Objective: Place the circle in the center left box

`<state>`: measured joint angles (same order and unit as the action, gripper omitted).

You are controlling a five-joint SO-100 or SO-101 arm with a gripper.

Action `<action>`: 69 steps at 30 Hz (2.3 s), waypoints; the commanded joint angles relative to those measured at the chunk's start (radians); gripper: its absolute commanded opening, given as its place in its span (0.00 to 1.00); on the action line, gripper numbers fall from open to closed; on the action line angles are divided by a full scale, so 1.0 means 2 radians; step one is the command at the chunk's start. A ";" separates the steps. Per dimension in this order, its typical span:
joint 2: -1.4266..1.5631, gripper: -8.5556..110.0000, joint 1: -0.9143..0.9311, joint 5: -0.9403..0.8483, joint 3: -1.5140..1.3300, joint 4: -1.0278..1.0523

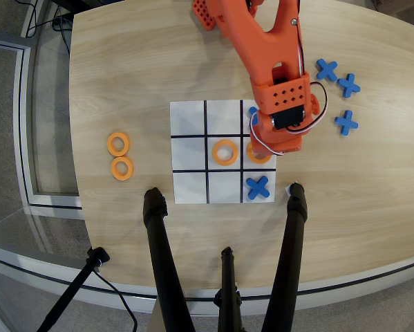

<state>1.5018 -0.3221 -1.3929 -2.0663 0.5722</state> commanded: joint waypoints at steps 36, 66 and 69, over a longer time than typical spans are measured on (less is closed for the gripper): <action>0.401 0.18 0.065 -0.016 -0.086 0.188; 0.927 0.07 0.100 -0.064 -0.546 0.346; 0.928 0.07 0.111 -0.064 -0.568 0.322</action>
<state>3.3548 -0.1150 -1.5125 -3.1477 1.2487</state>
